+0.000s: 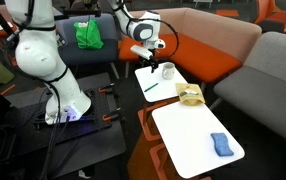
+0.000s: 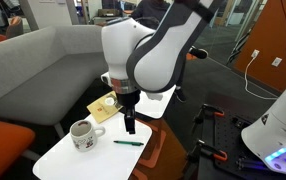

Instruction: Pick up the pen from the table and put it in the cup.

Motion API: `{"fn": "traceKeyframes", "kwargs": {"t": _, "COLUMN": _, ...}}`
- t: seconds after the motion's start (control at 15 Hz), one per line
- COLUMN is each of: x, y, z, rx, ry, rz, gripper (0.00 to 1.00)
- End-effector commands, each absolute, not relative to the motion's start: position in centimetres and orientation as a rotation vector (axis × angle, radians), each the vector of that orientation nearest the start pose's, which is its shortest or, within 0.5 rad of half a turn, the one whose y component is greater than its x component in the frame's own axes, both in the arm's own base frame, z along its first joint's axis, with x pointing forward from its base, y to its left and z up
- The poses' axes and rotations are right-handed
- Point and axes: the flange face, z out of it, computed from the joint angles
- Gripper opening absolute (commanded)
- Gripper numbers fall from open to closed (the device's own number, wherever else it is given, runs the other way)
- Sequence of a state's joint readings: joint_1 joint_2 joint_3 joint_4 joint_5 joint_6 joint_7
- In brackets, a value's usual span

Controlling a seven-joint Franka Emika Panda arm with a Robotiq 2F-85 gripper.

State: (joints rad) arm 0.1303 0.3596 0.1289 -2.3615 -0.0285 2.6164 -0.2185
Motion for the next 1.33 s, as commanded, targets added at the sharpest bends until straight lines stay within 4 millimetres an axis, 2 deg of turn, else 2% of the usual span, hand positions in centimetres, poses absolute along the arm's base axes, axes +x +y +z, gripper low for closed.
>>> {"fn": "traceKeyframes", "kwargs": {"t": 0.0, "x": 50.1, "y": 12.7, "z": 13.1, "rx": -3.016, "ry": -0.770, "rz": 0.126, "gripper": 1.00}}
{"fn": "traceKeyframes", "kwargs": {"t": 0.2, "x": 52.5, "y": 11.5, "z": 9.8, "rx": -3.012, "ry": -0.755, "rz": 0.154, "gripper": 1.00}}
{"fn": "traceKeyframes", "kwargs": {"t": 0.4, "x": 54.6, "y": 11.6, "z": 6.9, "rx": -2.980, "ry": -0.757, "rz": 0.208, "gripper": 1.00}}
{"fn": "traceKeyframes", "kwargs": {"t": 0.8, "x": 56.1, "y": 12.8, "z": 2.1, "rx": -2.959, "ry": -0.743, "rz": 0.312, "gripper": 1.00}}
{"fn": "traceKeyframes", "kwargs": {"t": 0.87, "x": 56.3, "y": 12.9, "z": 1.6, "rx": -2.957, "ry": -0.743, "rz": 0.319, "gripper": 0.97}}
{"fn": "traceKeyframes", "kwargs": {"t": 1.07, "x": 56.7, "y": 13.1, "z": 0.6, "rx": -2.950, "ry": -0.743, "rz": 0.326, "gripper": 0.65}}
{"fn": "traceKeyframes", "kwargs": {"t": 1.27, "x": 57.2, "y": 13.0, "z": 0.4, "rx": -2.954, "ry": -0.737, "rz": 0.338, "gripper": 0.42}}
